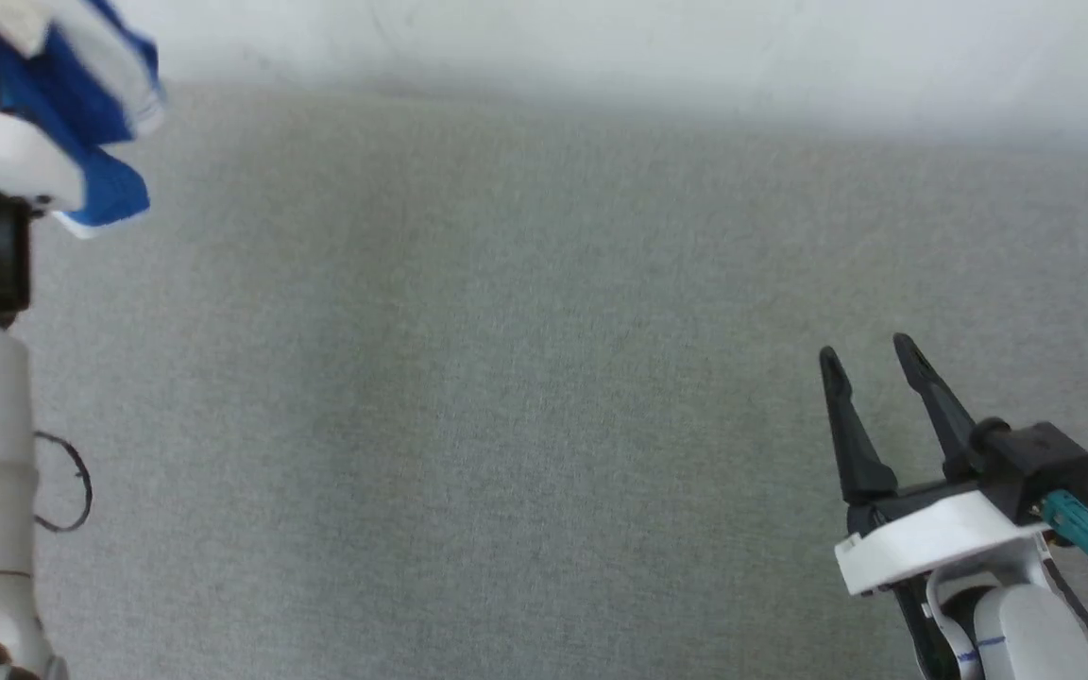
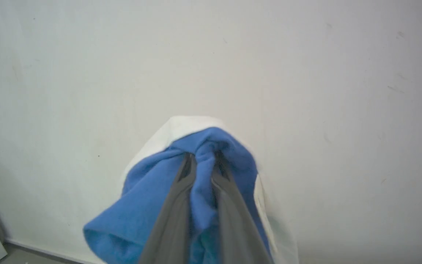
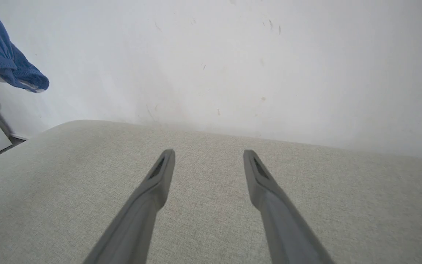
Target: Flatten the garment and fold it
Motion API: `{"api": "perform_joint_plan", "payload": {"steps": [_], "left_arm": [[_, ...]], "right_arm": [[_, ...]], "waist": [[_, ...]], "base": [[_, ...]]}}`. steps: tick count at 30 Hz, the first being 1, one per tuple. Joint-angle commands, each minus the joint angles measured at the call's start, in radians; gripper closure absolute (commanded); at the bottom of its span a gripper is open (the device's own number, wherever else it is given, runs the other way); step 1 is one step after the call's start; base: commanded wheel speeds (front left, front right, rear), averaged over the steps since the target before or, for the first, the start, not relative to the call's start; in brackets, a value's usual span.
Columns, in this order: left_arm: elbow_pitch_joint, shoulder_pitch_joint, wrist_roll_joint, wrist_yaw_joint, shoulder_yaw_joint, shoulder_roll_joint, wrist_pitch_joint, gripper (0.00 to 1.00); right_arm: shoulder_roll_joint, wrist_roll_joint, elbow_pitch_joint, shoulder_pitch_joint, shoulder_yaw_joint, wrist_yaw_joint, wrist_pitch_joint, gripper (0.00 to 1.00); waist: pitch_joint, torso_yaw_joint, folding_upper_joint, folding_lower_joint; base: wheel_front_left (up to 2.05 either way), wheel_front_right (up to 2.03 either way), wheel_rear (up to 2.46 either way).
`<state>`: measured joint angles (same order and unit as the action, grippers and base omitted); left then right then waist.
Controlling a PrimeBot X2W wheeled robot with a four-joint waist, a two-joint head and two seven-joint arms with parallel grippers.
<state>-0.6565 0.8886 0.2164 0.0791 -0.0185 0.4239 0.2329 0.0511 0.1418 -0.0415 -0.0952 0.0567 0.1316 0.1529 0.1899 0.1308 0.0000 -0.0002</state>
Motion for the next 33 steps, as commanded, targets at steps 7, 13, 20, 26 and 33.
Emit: {"api": "perform_joint_plan", "payload": {"steps": [7, 13, 20, 26, 33], "left_arm": [[0.198, -0.053, -0.047, 0.018, 0.078, -0.105, 0.028, 1.00], [0.289, -0.167, -0.026, 0.030, 0.156, -0.236, 0.029, 1.00], [0.267, -0.344, 0.023, 0.038, 0.265, -0.342, 0.029, 1.00], [0.177, -0.577, 0.100, 0.032, 0.370, -0.370, 0.015, 1.00], [0.179, -0.714, 0.149, -0.012, 0.510, -0.373, 0.004, 0.36]], "right_arm": [[-0.001, 0.011, 0.011, 0.052, -0.031, -0.001, -0.004, 0.00], [-0.001, 0.012, 0.020, 0.084, -0.054, -0.001, -0.014, 0.00], [-0.001, 0.020, 0.028, 0.104, -0.059, -0.001, -0.019, 0.00], [-0.001, 0.029, 0.030, 0.126, -0.067, -0.001, -0.018, 0.00], [-0.001, 0.034, 0.033, 0.141, -0.076, -0.001, -0.012, 0.00]], "waist": [[-0.118, -0.090, 0.0000, 0.0002], [-0.137, -0.159, 0.0000, 0.0002], [-0.139, -0.219, 0.0000, 0.0002], [-0.132, -0.251, 0.0000, 0.0002], [-0.127, -0.228, 0.0000, 0.0002]], "base": [[0.00, 0.00, 0.00], [0.00, 0.00, 0.00], [0.00, 0.00, 0.00], [0.00, 0.00, 0.00], [0.00, 0.00, 0.00]]}}
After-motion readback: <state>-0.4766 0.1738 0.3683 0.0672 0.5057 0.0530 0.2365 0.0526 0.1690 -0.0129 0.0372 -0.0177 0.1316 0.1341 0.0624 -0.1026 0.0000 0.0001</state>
